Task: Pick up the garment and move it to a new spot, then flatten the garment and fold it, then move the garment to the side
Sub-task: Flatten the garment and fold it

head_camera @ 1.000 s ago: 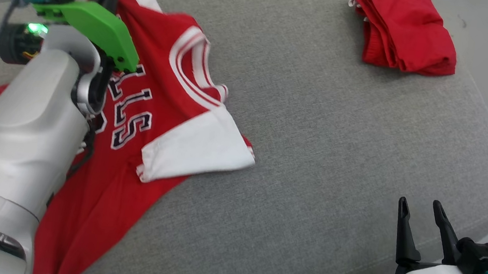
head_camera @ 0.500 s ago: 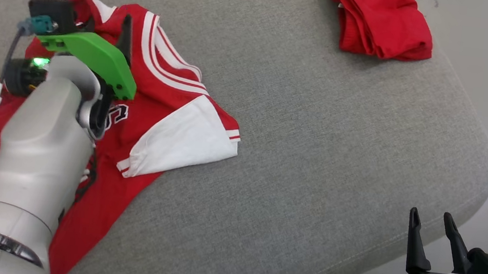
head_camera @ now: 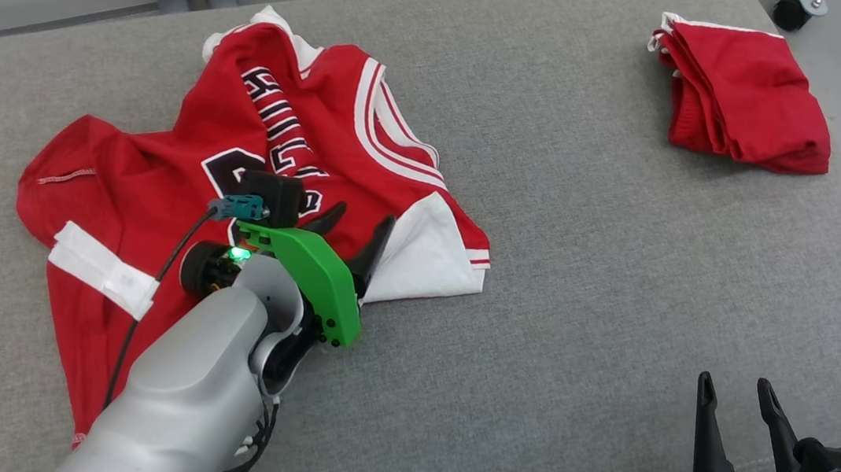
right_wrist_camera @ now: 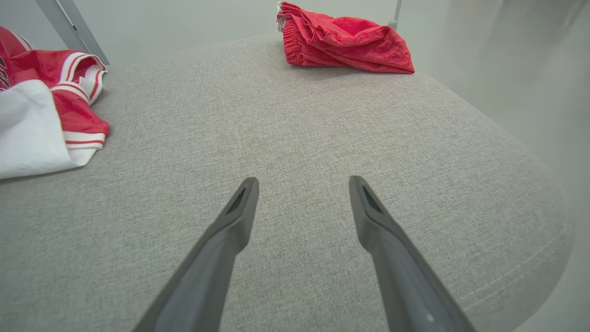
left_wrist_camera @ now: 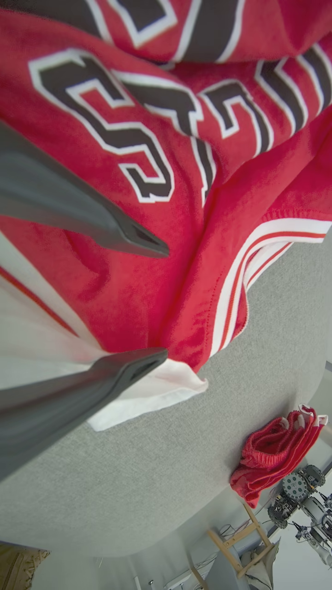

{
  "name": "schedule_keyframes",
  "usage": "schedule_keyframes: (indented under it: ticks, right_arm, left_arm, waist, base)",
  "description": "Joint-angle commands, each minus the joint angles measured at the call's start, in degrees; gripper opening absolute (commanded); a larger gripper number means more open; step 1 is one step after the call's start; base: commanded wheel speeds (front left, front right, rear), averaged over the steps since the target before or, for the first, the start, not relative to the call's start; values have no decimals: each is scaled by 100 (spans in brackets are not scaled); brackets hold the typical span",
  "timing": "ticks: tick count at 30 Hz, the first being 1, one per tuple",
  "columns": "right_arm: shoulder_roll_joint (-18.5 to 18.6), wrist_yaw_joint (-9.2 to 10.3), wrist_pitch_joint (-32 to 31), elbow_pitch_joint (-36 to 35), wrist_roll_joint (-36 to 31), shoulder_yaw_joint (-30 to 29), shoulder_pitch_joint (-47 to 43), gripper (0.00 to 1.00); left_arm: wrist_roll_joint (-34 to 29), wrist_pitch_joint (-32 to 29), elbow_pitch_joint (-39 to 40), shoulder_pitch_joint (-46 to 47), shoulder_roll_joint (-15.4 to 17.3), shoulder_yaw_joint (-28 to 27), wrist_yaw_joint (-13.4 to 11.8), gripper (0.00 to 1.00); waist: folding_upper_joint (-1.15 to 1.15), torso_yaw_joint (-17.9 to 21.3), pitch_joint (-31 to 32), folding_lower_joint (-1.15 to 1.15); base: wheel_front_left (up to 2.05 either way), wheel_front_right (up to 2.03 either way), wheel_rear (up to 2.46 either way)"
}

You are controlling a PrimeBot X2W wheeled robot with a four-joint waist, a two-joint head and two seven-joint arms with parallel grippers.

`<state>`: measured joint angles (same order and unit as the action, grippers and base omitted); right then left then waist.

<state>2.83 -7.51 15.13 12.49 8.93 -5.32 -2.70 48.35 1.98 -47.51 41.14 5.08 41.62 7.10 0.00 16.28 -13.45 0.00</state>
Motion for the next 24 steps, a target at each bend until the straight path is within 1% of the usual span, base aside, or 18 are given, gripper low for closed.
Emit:
schedule_keyframes:
  ticks: [1, 9, 13, 16, 18, 19, 20, 21, 22, 24]
  right_arm:
    - [14, 4, 1, -2, -46, 7, -8, 100]
    - [12, 4, 1, 45, 19, 30, -156, 100]
    - [11, 4, 1, 58, 42, 93, -119, 100]
    - [11, 4, 1, 47, 52, 111, -44, 100]
    - [12, 4, 1, 32, 61, 101, -43, 100]
    - [11, 4, 1, 25, 64, 96, -42, 100]
    - [11, 4, 1, 16, 68, 92, -42, 100]
    - [11, 4, 1, 14, 73, 87, -45, 100]
    - [11, 4, 1, 17, 78, 87, -50, 100]
    - [12, 4, 1, 30, 84, 81, -63, 100]
  left_arm:
    - [53, -28, 140, -139, 26, 11, 24, 100]
    - [153, -331, 1154, -595, 148, 223, 4, 100]
    - [-66, -470, 1286, -671, 376, 338, -289, 100]
    - [-104, -476, 1255, -695, 420, 341, -439, 100]
    - [-124, -513, 1205, -680, 467, 353, -476, 100]
    - [-131, -547, 1172, -670, 484, 366, -495, 83]
    - [-150, -573, 1139, -646, 504, 387, -498, 33]
    - [-152, -572, 1123, -630, 511, 395, -493, 11]
    - [-153, -563, 1121, -622, 501, 416, -460, 0]
    - [-178, -529, 1185, -621, 459, 463, -397, 0]
  waist:
    - [0, -167, 174, 0]
    - [0, -11, 174, 0]
    - [0, 105, 131, 0]
    - [0, 190, 98, 0]
    - [0, 224, 81, 0]
    - [0, 233, 69, 0]
    - [0, 242, 57, 0]
    - [0, 247, 49, 0]
    - [0, 251, 46, 0]
    - [0, 254, 57, 0]
  base:
    - [0, 0, 0]
    - [0, 0, 0]
    - [0, 0, 0]
    - [0, 0, 0]
    - [0, 0, 0]
    - [0, 0, 0]
    - [0, 0, 0]
    - [0, 0, 0]
    - [0, 0, 0]
    - [0, 0, 0]
